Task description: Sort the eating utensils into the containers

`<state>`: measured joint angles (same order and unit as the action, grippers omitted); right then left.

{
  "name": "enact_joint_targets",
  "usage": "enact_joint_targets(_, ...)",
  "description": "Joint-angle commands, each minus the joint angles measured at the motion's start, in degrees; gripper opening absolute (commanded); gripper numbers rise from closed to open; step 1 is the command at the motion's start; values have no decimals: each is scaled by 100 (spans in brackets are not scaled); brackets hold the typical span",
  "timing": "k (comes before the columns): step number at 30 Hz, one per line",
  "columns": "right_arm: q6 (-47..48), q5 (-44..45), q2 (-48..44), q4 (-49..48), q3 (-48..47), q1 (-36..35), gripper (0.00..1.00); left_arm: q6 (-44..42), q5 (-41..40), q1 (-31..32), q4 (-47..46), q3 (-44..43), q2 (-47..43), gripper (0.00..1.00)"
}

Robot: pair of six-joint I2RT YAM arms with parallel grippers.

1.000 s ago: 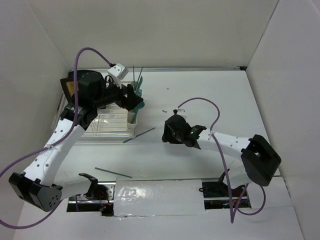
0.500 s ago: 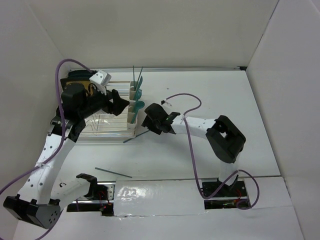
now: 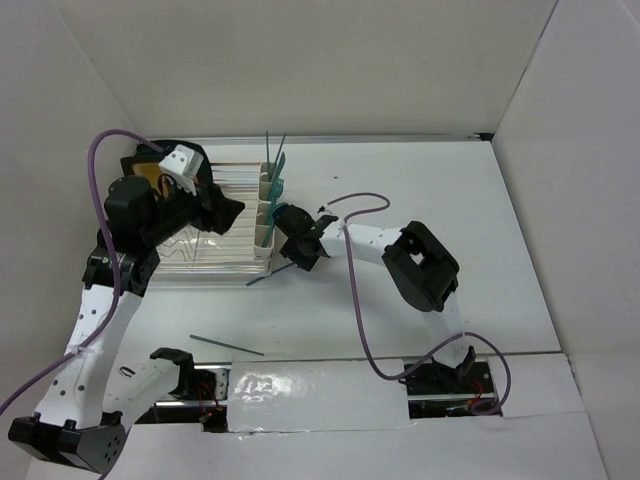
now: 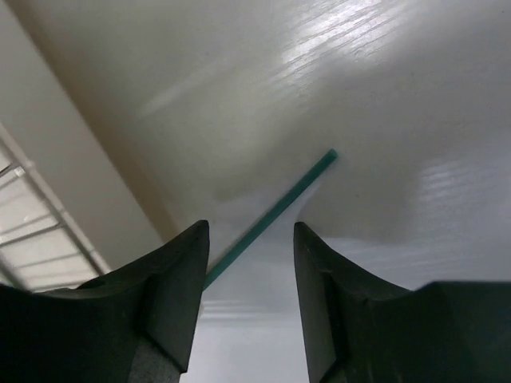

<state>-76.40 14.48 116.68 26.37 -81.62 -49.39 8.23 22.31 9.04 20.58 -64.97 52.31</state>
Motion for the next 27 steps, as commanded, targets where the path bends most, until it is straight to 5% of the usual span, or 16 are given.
enact_joint_targets(1,-164,178,354,886,-433,-45,53,126,37,-25,-238,107,-134,85)
enact_joint_targets(13,72,222,829,1810,-539,174,32,100,-244,-148,-116,142,-441,86)
enact_joint_targets(18,266,222,742,1758,162,289,20,109,-227,-201,-142,169,-582,87)
enact_joint_targets(27,995,547,663,1722,638,553,12,82,-174,-201,-89,107,-608,87)
